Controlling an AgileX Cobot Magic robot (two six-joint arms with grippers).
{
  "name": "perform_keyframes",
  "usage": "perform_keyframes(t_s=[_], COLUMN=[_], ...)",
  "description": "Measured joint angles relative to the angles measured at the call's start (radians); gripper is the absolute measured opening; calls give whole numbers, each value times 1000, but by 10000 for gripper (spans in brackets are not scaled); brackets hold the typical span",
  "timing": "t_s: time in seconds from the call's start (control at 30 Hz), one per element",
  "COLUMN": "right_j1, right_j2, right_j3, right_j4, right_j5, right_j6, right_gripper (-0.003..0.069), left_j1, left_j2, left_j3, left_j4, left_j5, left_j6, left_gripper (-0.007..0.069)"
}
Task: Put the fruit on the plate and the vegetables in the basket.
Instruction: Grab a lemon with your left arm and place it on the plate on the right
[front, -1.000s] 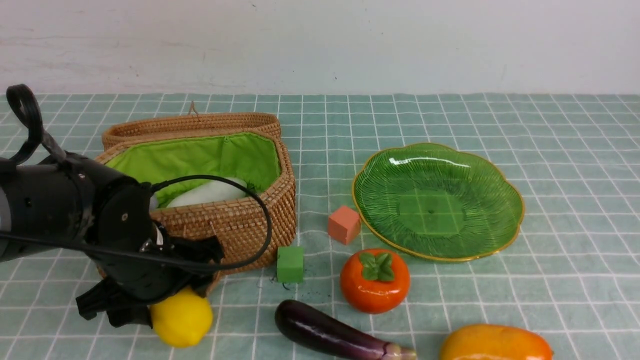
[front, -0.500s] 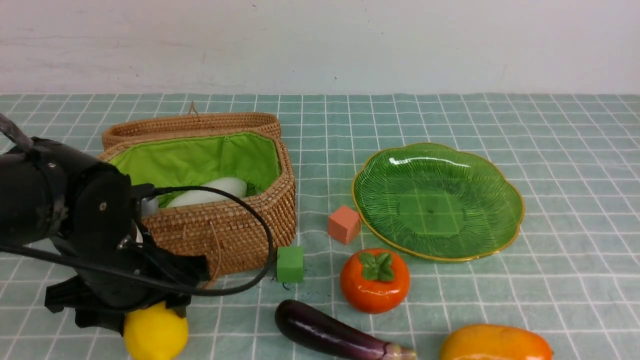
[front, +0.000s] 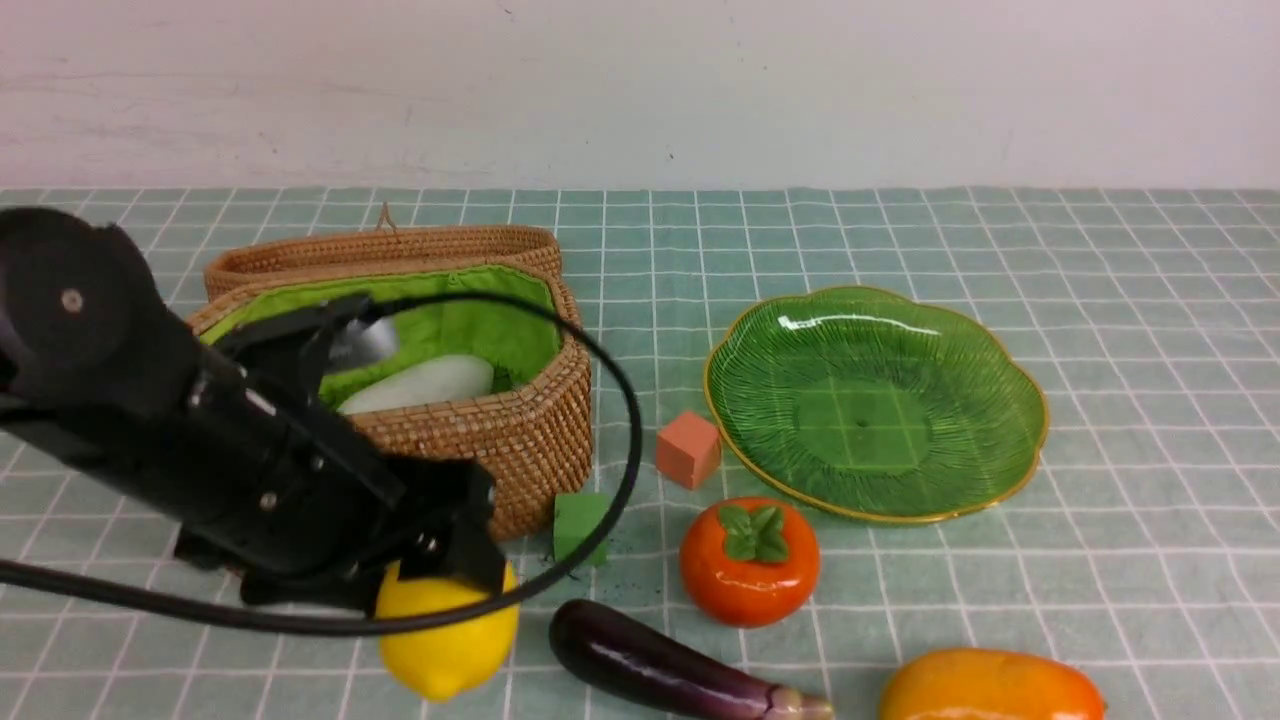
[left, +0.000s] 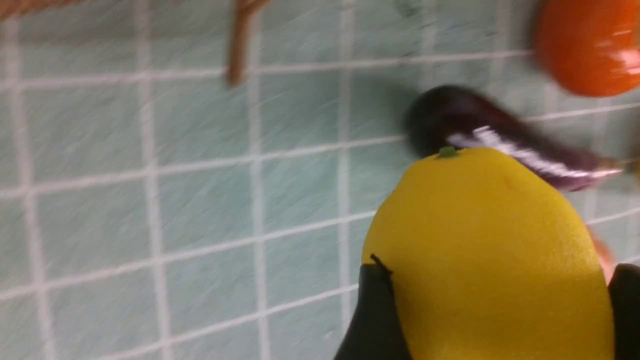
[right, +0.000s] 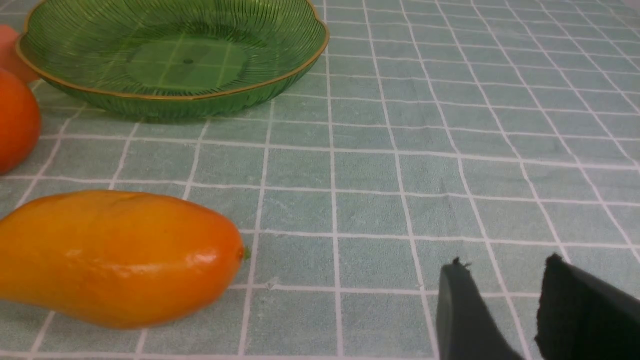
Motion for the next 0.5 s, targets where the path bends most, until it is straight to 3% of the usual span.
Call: perform_keyframes(t_s=[0.23,0.5], right_j1=[0,0], right_j2=[0,0], right_j3=[0,0], right_j4=[0,0], right_j5=[0,0], right_j6=[0,0], right_gripper=[242,242], left_j1=[-23,-191], left_j2=[104,431], left_j3=[-256,-640], left_j4=[-71,62], left_j5=[4,22], left_j6=[72,74], left_gripper=[525,525])
